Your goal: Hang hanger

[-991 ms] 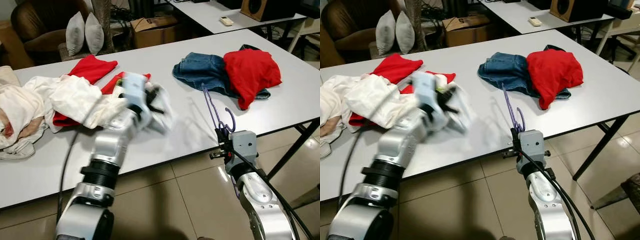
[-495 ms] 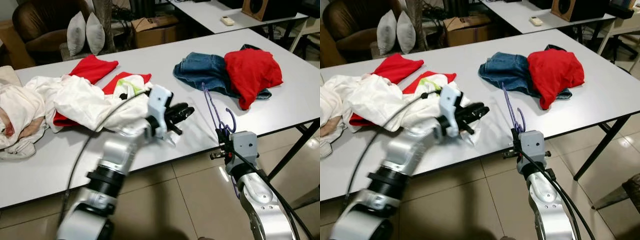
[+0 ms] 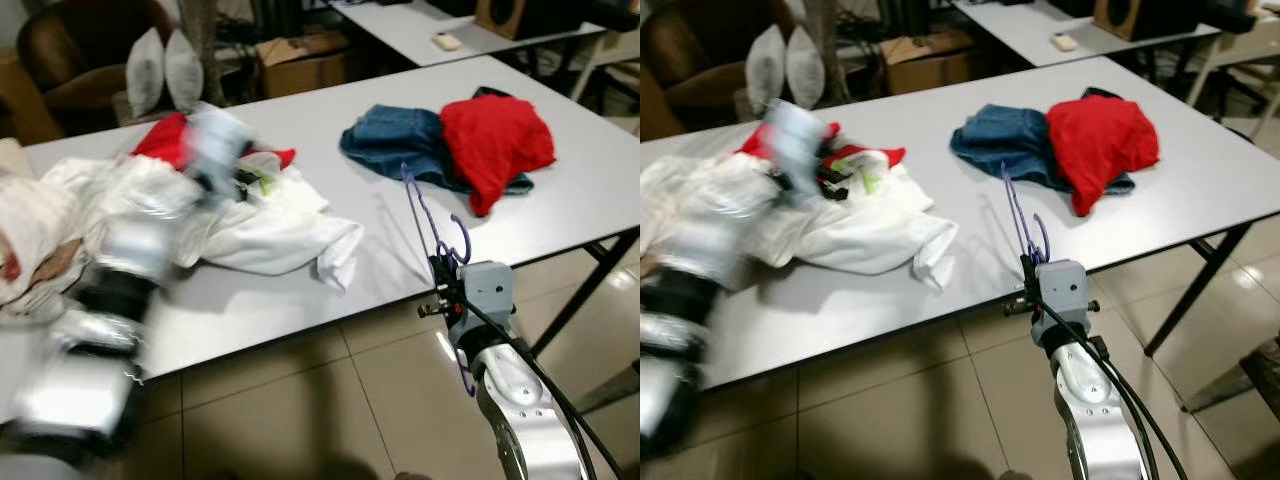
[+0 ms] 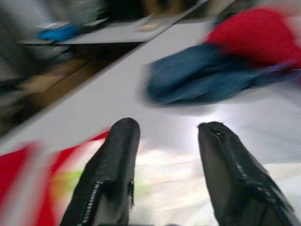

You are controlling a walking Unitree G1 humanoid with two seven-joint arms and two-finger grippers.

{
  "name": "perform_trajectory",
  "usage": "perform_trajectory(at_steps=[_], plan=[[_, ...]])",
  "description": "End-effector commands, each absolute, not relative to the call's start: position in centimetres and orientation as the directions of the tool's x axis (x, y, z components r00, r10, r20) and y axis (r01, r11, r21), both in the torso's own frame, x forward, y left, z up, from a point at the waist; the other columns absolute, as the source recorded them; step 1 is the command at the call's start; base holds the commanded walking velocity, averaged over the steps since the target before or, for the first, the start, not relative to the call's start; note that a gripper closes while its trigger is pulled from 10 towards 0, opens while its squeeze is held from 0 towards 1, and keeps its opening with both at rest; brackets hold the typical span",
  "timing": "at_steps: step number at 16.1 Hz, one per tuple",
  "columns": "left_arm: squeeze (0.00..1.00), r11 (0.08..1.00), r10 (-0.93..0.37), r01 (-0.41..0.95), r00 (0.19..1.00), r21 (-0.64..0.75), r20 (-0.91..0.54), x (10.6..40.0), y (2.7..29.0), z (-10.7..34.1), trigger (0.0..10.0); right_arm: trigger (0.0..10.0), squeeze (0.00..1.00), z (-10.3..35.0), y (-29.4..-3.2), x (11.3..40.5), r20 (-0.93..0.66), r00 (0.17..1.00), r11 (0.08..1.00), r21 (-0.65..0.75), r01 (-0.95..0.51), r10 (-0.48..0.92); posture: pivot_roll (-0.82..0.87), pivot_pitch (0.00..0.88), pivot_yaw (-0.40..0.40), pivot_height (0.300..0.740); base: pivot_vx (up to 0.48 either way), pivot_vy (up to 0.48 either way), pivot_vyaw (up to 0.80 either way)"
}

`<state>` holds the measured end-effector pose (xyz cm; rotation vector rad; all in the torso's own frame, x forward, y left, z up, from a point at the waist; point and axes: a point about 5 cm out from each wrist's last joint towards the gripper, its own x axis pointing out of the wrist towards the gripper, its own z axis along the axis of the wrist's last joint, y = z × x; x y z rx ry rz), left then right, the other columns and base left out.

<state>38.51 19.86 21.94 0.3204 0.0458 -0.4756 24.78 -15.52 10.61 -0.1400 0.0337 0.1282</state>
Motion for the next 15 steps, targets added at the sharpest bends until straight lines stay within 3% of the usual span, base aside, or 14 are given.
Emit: perform_trajectory(at_steps=[1,4,10,13,15], plan=[[0.0,0.839,-0.363,0.409,0.912,0.358,-0.192,38.5,22.0,21.2,10.0,10.0,0.0,9.9,-15.4,24.6,-0.075,0.989,0.98,-0.145,-0.136,0.126,-0.23,0.0,0.123,0.74,0.0,0.0,0.0],[0.0,0.824,-0.308,0.406,0.906,0.395,-0.29,37.7,25.5,19.9,10.0,10.0,0.0,9.9,-15.4,24.7,-0.073,0.99,0.981,-0.141,-0.134,0.124,-0.22,0.0,0.12,0.74,0.0,0.0,0.0],[0.0,0.785,-0.333,0.503,0.834,0.361,-0.44,36.0,28.3,17.8,10.0,10.0,0.0,9.7,-15.3,24.8,-0.081,0.988,0.979,-0.14,-0.145,0.135,-0.21,0.0,0.105,0.74,0.0,0.0,0.0],[0.0,0.658,-0.499,0.719,0.64,0.225,-0.584,33.5,28.2,15.5,10.0,10.0,0.0,9.6,-15.2,24.9,-0.086,0.986,0.978,-0.14,-0.157,0.146,-0.2,0.0,0.099,0.74,0.0,0.0,0.0],[0.0,0.611,-0.549,0.782,0.534,0.127,-0.644,31.7,28.6,14.5,10.0,10.0,0.0,9.6,-15.0,25.0,-0.086,0.984,0.976,-0.14,-0.165,0.154,-0.19,0.0,0.093,0.74,0.0,0.0,0.0]])
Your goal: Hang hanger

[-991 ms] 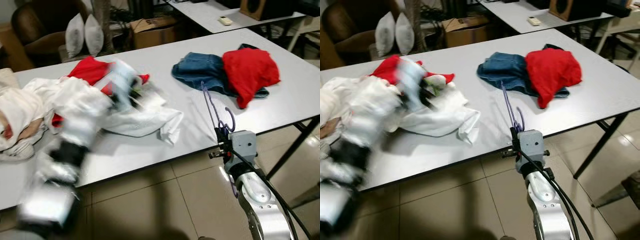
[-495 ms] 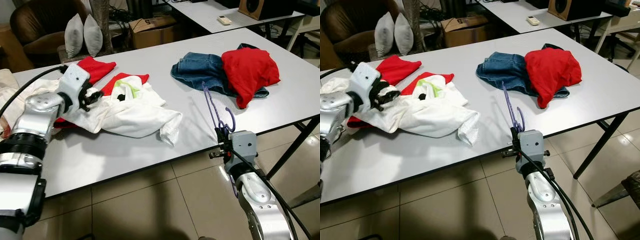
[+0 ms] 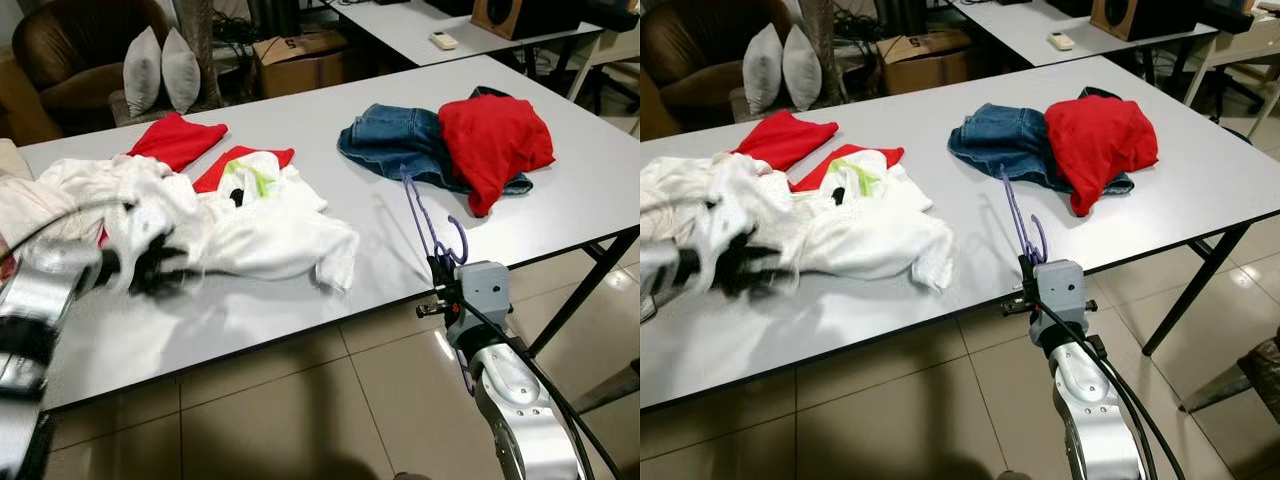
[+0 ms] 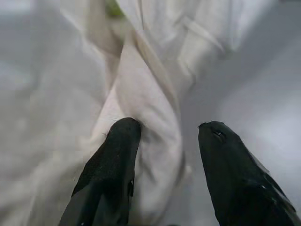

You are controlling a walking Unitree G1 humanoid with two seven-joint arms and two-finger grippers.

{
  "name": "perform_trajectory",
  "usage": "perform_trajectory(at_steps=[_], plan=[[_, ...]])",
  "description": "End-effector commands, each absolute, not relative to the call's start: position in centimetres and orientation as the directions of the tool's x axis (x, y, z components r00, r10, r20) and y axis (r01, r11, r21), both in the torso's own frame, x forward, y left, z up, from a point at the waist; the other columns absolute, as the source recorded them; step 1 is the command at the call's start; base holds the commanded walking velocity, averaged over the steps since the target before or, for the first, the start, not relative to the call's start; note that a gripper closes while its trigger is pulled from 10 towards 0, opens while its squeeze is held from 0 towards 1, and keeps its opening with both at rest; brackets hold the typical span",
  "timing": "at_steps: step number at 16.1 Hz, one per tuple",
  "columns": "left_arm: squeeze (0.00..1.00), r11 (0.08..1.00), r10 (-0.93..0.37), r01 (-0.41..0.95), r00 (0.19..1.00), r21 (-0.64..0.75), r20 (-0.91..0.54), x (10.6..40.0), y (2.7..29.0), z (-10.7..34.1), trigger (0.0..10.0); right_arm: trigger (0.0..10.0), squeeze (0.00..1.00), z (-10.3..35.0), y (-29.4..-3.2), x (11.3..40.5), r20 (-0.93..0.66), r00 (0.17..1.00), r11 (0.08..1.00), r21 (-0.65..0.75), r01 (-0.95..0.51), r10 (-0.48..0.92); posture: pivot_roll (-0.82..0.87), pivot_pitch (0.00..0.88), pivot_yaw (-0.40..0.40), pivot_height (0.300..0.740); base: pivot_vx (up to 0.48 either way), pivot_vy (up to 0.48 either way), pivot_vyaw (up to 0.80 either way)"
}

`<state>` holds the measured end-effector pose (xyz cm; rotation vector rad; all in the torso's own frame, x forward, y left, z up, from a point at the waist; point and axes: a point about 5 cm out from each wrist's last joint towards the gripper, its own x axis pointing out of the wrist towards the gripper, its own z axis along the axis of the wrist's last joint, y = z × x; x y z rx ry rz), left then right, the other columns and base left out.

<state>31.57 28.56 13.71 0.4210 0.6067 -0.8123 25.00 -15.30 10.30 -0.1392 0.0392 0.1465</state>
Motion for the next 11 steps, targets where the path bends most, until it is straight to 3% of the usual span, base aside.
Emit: perform_trajectory(at_steps=[1,7,9,11], plan=[[0.0,0.608,-0.564,0.788,0.519,0.103,-0.643,31.1,29.0,14.5,10.0,10.0,0.0,9.6,-15.0,25.1,-0.086,0.984,0.976,-0.14,-0.166,0.155,-0.19,0.0,0.091,0.74,0.0,0.0,0.0],[0.0,0.578,-0.783,0.816,0.553,-0.007,-0.286,28.7,29.5,20.0,10.0,10.0,0.0,9.2,-14.7,25.0,-0.097,0.98,0.974,-0.132,-0.183,0.171,-0.16,0.0,0.076,0.74,0.0,0.0,0.0],[0.0,0.613,-0.774,0.79,0.602,0.003,-0.196,29.1,29.4,21.0,10.0,10.0,0.0,9.2,-14.6,25.1,-0.097,0.979,0.974,-0.13,-0.188,0.176,-0.15,0.0,0.073,0.74,0.0,0.0,0.0],[0.0,0.734,-0.632,0.677,0.713,0.062,-0.302,30.8,29.6,19.3,10.0,10.0,0.0,9.2,-14.3,25.4,-0.095,0.978,0.972,-0.128,-0.196,0.184,-0.15,0.0,0.071,0.74,0.0,0.0,0.0]])
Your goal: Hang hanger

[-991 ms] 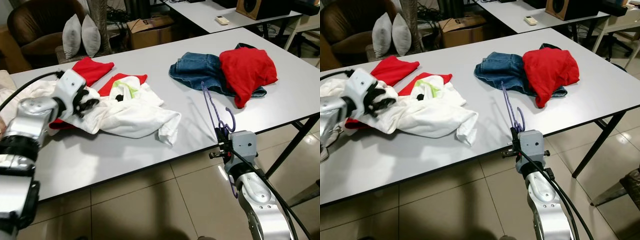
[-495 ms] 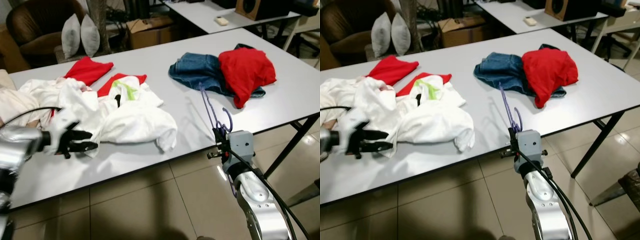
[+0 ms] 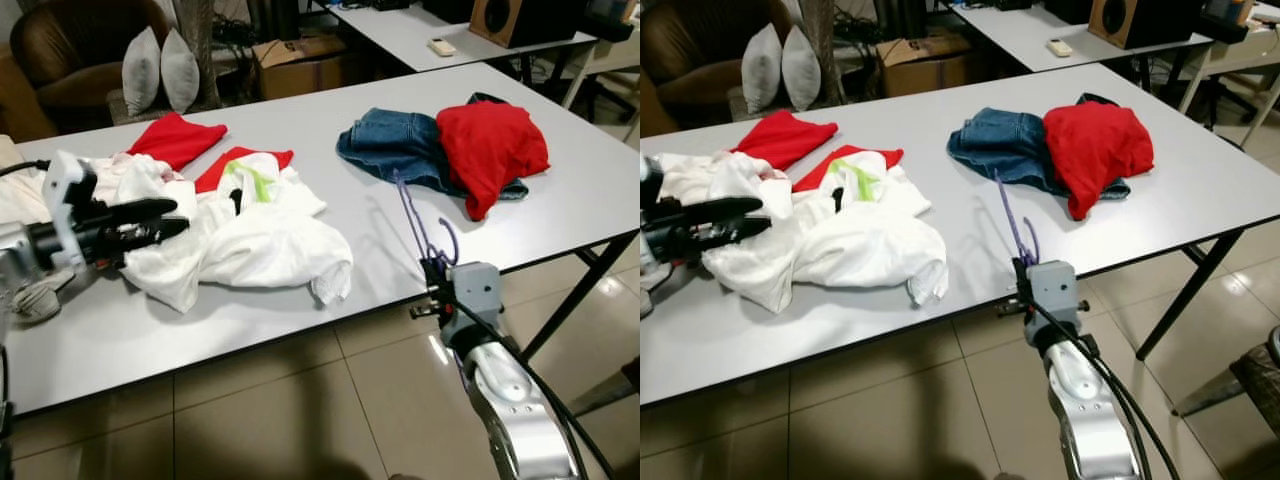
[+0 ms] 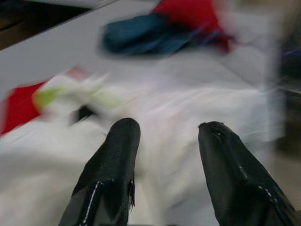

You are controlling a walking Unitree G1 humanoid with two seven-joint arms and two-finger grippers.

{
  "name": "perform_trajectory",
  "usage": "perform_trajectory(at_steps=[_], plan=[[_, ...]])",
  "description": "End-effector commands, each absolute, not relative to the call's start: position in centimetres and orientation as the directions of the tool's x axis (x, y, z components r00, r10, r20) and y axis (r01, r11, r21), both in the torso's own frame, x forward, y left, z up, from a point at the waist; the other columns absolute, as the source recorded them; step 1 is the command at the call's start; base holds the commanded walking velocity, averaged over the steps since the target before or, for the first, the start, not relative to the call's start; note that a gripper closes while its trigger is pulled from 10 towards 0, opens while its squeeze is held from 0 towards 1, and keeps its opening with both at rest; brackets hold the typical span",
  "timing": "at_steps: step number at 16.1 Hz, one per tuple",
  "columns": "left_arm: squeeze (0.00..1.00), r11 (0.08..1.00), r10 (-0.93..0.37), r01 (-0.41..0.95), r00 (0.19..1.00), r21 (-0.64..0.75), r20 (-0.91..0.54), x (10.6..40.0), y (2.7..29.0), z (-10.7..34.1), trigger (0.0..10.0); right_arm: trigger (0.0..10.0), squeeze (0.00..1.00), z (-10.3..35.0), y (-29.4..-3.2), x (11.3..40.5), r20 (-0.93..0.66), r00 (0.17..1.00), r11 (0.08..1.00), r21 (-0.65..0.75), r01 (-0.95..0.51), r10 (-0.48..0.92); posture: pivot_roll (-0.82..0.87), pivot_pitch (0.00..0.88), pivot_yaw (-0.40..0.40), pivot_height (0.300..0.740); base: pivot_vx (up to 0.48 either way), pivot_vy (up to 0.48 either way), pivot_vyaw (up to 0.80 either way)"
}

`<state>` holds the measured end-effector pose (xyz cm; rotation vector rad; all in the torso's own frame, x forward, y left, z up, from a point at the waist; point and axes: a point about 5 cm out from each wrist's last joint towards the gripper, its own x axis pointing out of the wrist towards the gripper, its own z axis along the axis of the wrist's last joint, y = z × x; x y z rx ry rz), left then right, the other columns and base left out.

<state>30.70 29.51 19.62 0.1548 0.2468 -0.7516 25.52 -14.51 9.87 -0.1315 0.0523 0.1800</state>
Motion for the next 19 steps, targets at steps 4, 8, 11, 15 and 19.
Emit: perform_trajectory(at_steps=[4,8,11,15,19], plan=[[0.0,0.853,-0.4,0.48,0.853,0.205,-0.335,33.2,29.2,17.2,10.0,10.0,0.0,9.4,-14.6,25.5,-0.086,0.981,0.975,-0.131,-0.181,0.171,-0.16,0.0,0.089,0.74,0.0,0.0,0.0],[0.0,0.729,-0.637,0.682,0.709,0.063,-0.302,32.5,25.5,16.1,10.0,10.0,0.0,9.2,-14.6,25.3,-0.086,0.984,0.978,-0.129,-0.166,0.156,-0.18,0.0,0.103,0.74,0.0,0.0,0.0],[0.0,0.605,-0.681,0.796,0.534,0.025,-0.501,30.3,25.0,13.1,10.0,10.0,0.0,9.1,-14.6,25.2,-0.087,0.984,0.978,-0.126,-0.165,0.154,-0.17,0.0,0.101,0.74,0.0,0.0,0.0],[0.0,0.548,-0.73,0.832,0.426,-0.085,-0.534,28.1,25.1,12.4,10.0,10.0,0.0,9.2,-14.5,25.5,-0.087,0.982,0.976,-0.128,-0.178,0.168,-0.16,0.0,0.083,0.74,0.0,0.0,0.0],[0.0,0.616,-0.769,0.785,0.581,-0.068,-0.266,28.9,25.2,15.8,10.0,10.0,0.0,9.1,-14.3,25.6,-0.091,0.979,0.972,-0.128,-0.196,0.185,-0.14,0.0,0.063,0.74,0.0,0.0,0.0]])
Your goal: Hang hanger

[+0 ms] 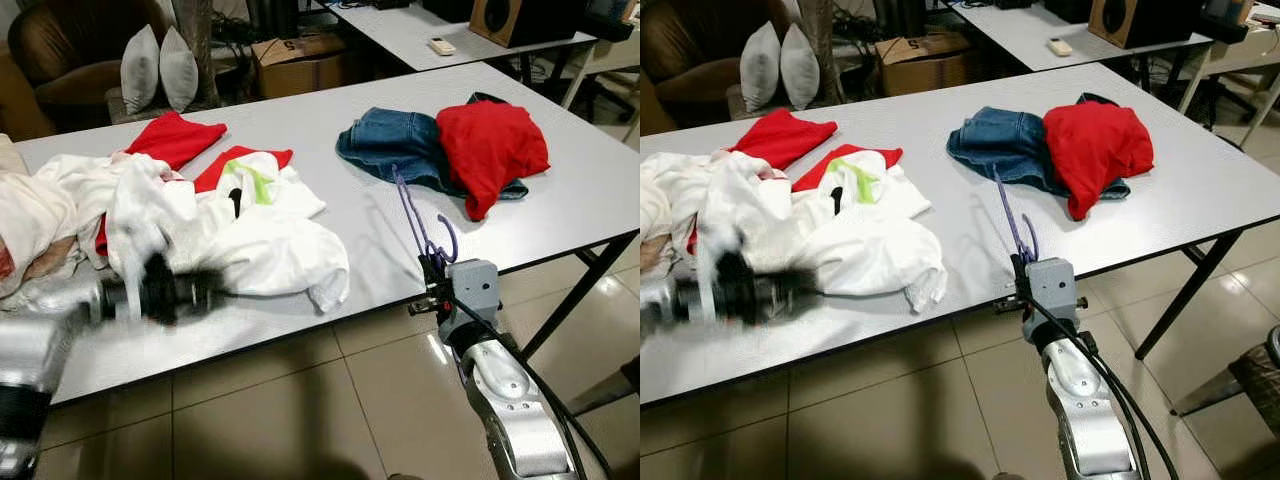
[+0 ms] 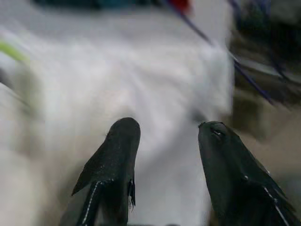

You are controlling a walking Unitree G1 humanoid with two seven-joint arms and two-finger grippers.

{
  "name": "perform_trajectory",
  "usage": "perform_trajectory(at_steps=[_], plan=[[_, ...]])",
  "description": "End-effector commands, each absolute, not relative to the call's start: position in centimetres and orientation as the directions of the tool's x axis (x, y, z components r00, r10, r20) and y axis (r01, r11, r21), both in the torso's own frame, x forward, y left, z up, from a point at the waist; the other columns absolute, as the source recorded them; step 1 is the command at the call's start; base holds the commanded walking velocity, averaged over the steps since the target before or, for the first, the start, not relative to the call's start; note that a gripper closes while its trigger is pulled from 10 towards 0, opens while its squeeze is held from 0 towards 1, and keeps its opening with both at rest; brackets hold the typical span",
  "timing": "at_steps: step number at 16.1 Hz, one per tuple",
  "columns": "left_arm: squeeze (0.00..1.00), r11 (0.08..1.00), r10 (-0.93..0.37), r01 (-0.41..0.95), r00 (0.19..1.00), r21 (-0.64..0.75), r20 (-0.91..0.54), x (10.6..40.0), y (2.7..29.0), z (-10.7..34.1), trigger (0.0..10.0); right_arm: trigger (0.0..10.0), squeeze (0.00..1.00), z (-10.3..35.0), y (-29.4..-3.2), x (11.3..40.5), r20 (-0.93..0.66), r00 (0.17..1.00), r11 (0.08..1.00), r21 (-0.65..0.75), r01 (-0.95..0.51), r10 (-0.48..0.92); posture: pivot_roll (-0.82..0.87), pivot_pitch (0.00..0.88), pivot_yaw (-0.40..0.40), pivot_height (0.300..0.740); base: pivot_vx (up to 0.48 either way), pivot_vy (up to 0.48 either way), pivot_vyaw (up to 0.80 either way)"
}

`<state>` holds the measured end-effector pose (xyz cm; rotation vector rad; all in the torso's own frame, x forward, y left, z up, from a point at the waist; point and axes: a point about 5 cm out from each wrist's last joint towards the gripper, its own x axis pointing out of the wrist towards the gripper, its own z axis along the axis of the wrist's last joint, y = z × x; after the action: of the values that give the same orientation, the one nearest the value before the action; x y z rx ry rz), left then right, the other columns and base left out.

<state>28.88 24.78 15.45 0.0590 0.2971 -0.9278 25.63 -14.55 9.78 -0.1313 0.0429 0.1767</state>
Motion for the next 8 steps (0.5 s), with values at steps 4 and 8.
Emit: perform_trajectory(at_steps=[4,8], plan=[[0.0,0.769,-0.536,0.629,0.732,0.112,-0.421,31.1,25.6,13.0,10.0,10.0,0.0,9.1,-13.5,26.2,-0.092,0.972,0.966,-0.121,-0.228,0.218,-0.11,0.0,0.046,0.74,0.0,0.0,0.0],[0.0,0.709,-0.618,0.704,0.647,0.038,-0.447,29.9,24.0,11.1,10.0,10.0,0.0,9.2,-13.7,26.2,-0.087,0.972,0.966,-0.126,-0.226,0.216,-0.12,0.0,0.059,0.74,0.0,0.0,0.0]])
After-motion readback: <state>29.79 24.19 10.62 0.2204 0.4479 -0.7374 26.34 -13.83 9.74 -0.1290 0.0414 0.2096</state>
